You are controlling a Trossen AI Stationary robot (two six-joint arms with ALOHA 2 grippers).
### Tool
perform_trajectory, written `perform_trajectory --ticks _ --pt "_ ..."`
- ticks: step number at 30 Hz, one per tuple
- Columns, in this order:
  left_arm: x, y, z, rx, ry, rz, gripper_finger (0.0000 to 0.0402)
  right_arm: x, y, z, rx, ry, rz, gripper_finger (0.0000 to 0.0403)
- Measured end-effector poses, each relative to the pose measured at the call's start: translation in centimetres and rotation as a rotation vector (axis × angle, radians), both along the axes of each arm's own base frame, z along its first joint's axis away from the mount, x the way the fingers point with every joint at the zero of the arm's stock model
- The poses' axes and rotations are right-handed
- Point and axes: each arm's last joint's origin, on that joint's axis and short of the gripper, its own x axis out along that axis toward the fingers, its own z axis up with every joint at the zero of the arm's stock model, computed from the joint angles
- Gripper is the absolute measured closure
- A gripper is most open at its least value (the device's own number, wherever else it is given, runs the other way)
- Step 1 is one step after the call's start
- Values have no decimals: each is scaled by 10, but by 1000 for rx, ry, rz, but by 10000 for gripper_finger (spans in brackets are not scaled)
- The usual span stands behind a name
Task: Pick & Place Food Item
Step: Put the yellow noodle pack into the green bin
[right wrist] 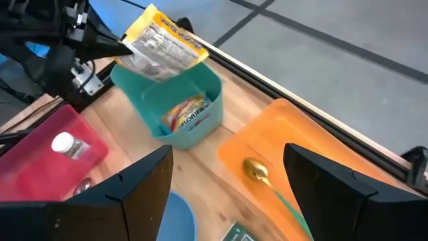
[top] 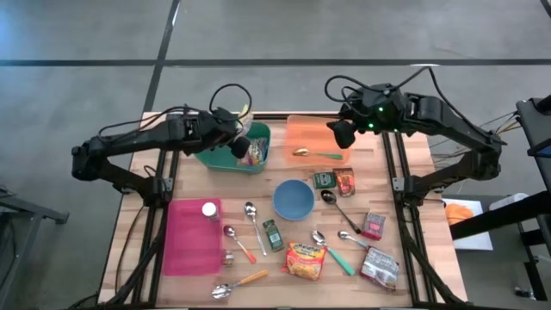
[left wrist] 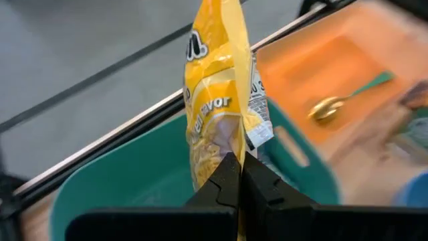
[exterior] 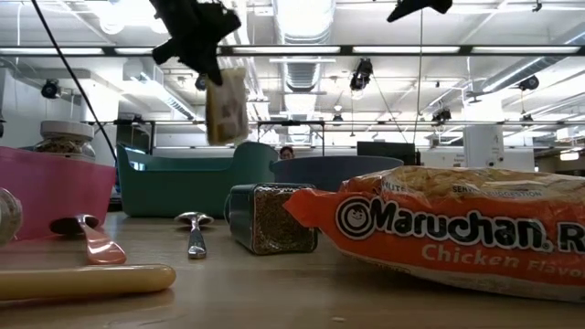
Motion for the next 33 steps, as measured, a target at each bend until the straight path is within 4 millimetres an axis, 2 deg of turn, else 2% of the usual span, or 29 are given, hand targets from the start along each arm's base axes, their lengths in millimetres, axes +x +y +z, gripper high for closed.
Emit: perform_trajectory --ticks 8,13,22,27,33 --pt "-6 8 -17 -82 107 70 401 -2 0 -5 4 15 0 121" --pt "2 9 -35 -156 150 83 401 1 0 -9 5 30 2 121" --pt "18 14 -71 -190 267 86 401 0 0 -13 13 56 0 121" --pt "26 17 -76 -148 261 97 401 -1 0 -14 19 75 1 121" --pt "25 19 -75 -83 277 120 401 -2 2 -16 23 96 7 121"
